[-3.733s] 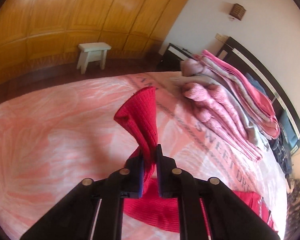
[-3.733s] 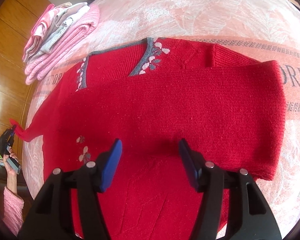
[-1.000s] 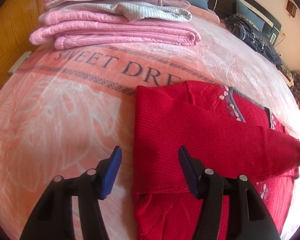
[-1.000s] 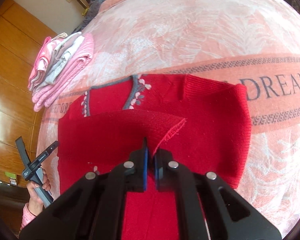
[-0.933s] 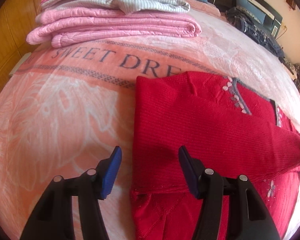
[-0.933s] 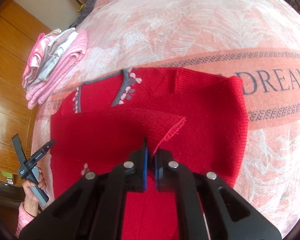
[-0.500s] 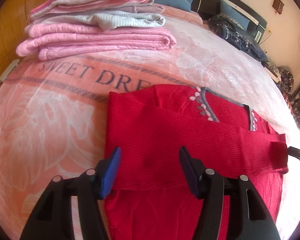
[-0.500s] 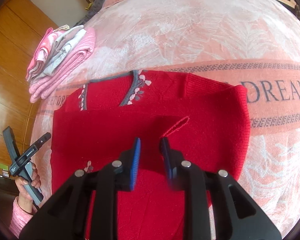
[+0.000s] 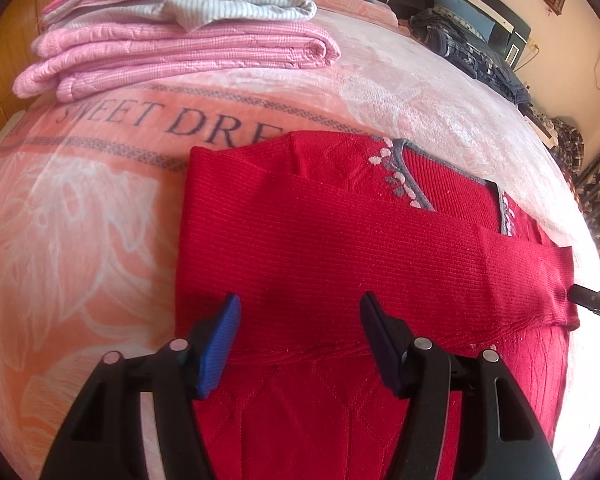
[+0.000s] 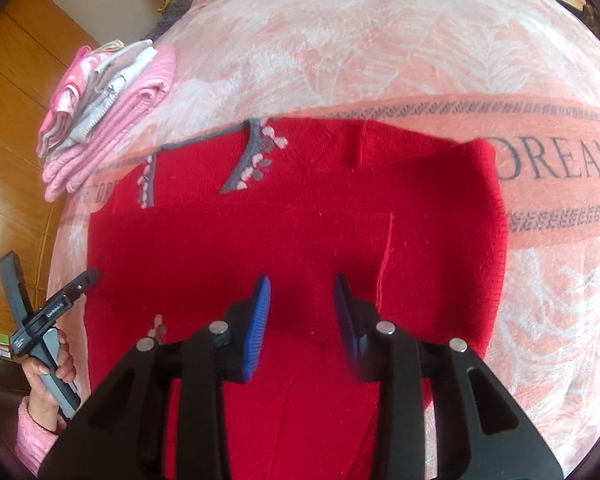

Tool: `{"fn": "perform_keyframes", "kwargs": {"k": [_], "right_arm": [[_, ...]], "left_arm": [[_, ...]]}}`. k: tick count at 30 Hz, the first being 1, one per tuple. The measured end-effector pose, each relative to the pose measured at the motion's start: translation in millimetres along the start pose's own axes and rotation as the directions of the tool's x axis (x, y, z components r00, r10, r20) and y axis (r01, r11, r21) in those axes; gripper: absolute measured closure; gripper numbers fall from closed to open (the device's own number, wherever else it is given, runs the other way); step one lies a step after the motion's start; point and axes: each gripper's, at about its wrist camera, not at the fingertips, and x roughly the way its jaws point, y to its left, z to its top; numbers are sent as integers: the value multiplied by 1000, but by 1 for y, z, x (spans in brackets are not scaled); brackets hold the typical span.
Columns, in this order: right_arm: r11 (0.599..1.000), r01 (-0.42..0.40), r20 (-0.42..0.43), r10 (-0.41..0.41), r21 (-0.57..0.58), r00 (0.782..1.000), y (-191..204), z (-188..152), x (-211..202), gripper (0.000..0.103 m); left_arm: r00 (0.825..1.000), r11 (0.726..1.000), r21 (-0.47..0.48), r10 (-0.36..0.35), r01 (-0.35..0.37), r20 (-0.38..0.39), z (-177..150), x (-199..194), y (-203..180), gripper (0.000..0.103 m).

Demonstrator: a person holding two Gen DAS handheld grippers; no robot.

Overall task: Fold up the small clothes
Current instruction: 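Release the sleeve and move both tools to the sweater's ribbed hem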

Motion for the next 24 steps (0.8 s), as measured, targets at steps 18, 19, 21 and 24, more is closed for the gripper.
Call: {"fn": "perform_keyframes", "kwargs": {"k": [18,19,21,24], "right_arm": [[993,-72,-113,61,-92,992,21,-135,-109,59],[991,-76,-129,61,-112,990,26,-153,-115,59],[986,-83,-164,59,-142,985,34,-187,-126,59],[986,-108,-213,79,-128,974,37,-232,-136,59]], "left_arm": [[980,991,136,25,2,-197,-115,-112,23,31],[971,993,121,10,19,-237,-131,-119,28,31],[946,996,88,-4,34,-325,-162,-130,37,31],[912,998,60,5,21,-410,-197,-138,46,31]]}}
